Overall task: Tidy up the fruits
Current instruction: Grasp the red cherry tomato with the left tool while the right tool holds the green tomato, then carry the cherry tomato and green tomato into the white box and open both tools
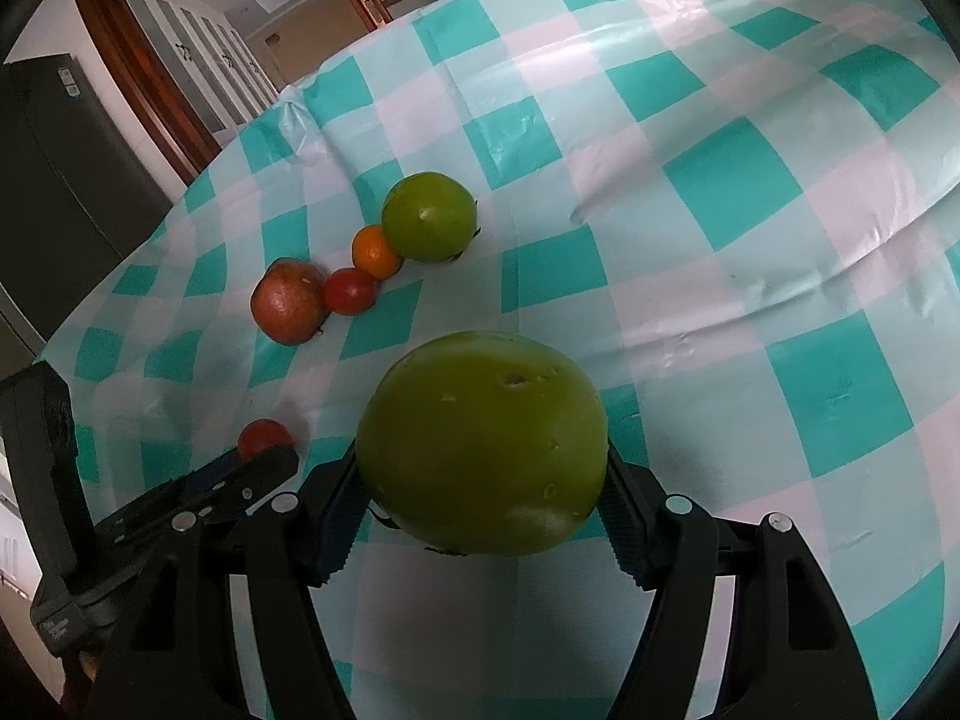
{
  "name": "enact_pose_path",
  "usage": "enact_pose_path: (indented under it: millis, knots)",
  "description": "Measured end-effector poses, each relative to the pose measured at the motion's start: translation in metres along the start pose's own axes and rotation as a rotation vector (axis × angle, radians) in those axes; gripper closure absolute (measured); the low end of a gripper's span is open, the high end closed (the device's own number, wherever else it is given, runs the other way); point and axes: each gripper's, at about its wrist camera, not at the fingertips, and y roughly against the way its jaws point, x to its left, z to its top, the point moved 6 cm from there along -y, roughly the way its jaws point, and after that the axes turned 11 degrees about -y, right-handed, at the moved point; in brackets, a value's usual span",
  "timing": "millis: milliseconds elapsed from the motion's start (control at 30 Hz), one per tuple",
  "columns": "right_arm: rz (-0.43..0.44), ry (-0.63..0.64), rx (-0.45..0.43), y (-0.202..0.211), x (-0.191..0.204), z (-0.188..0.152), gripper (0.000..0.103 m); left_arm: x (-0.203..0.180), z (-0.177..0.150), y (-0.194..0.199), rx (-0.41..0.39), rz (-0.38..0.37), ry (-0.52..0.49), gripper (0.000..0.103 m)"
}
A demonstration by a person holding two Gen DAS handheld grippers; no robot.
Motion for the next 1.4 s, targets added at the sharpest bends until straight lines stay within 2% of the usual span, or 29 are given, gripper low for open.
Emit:
enact_pose_path:
  millis: [200,300,333,467,567,667,733,867,967,1100,1400]
  knots:
    - [0.014,-0.001,0.005,0.000,0.001,0.000,0.036,0.007,0.005,-0.005,0.009,0.029,0.003,0.047]
    - [0.022,-0.009,0.004,0.001,0.000,0.000,0.036,0.003,0.002,-0.002,0.008,0.019,-0.016,0.064]
    - [0.024,-0.010,0.004,0.001,-0.001,0.000,0.036,0.003,0.001,-0.001,0.008,0.018,-0.018,0.066]
    - [0.029,-0.023,0.001,0.002,-0.002,0.001,0.036,0.006,-0.006,0.007,-0.003,-0.010,0.009,0.067]
    - [0.028,-0.028,-0.017,0.007,-0.002,0.002,0.036,0.011,-0.014,0.021,-0.031,0.009,0.028,0.067]
    - [0.024,-0.061,-0.040,0.026,-0.003,-0.010,0.036,0.007,-0.030,0.046,-0.049,0.010,0.021,0.067]
    - [0.037,-0.086,-0.051,0.048,0.000,-0.031,0.036,0.001,-0.045,0.066,-0.069,0.023,-0.007,0.067]
    - [0.080,-0.059,-0.086,0.096,0.010,-0.072,0.036,-0.019,-0.078,0.101,-0.083,0.015,-0.063,0.067]
    - [0.061,-0.012,-0.111,0.131,0.009,-0.095,0.036,-0.036,-0.094,0.118,-0.094,0.009,-0.122,0.067]
    - [0.039,-0.002,-0.149,0.174,-0.010,-0.115,0.036,-0.061,-0.107,0.134,-0.109,-0.008,-0.187,0.066]
    - [-0.005,-0.032,-0.209,0.237,-0.068,-0.146,0.036,-0.123,-0.116,0.147,-0.118,-0.042,-0.325,0.066]
